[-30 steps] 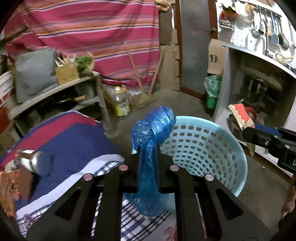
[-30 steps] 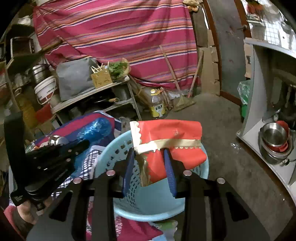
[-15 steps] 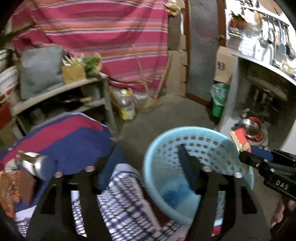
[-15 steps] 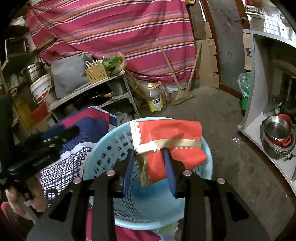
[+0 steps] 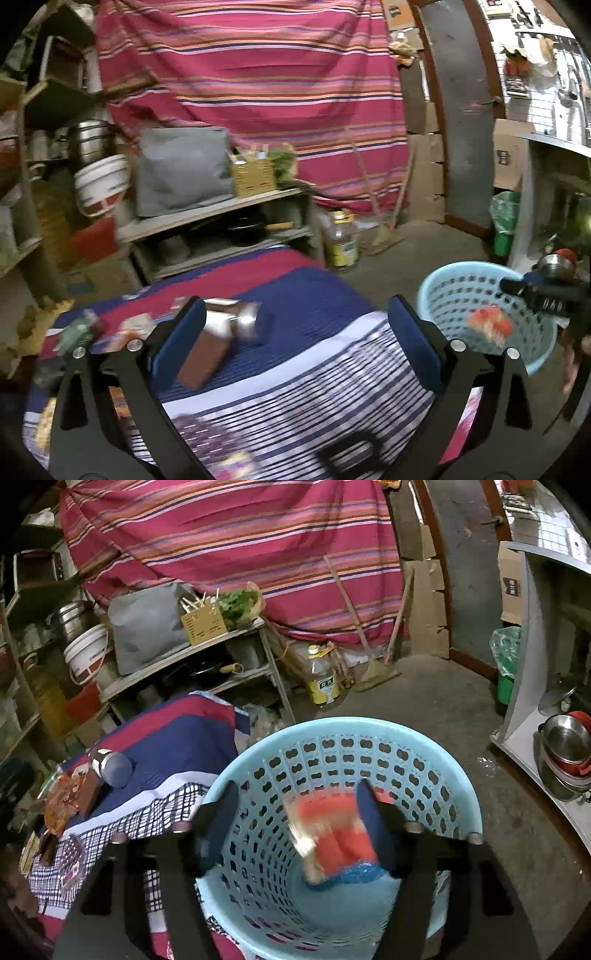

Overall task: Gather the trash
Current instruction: 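Open both tools to drop the bag and wrapper into the basket, then return both tools to the table and grasp the crumpled paper with the left tool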

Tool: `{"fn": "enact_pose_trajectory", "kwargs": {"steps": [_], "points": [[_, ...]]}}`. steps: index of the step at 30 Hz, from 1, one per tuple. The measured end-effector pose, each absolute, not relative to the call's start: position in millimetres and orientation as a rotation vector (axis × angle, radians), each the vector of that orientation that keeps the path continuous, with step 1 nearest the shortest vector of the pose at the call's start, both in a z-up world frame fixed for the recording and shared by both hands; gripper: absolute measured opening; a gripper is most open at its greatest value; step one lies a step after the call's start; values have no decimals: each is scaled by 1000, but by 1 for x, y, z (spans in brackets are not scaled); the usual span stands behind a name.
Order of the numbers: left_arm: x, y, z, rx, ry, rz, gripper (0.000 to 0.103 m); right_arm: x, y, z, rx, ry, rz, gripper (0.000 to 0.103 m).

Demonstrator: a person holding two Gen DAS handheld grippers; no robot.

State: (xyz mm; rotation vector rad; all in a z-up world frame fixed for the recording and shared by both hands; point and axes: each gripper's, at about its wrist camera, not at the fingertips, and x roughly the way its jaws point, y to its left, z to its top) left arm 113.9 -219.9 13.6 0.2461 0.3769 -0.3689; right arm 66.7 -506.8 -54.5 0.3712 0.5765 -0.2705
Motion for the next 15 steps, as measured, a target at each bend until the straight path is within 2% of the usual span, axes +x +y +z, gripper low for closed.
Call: {"fn": "enact_pose_trajectory", "kwargs": {"steps": [7, 15], "points": [[112, -129, 25, 236, 378, -254, 96, 62, -488, -41, 350, 543, -307, 76], [139, -28, 13, 168, 448, -81, 96, 72, -402, 1, 194, 483, -222, 84]]}}
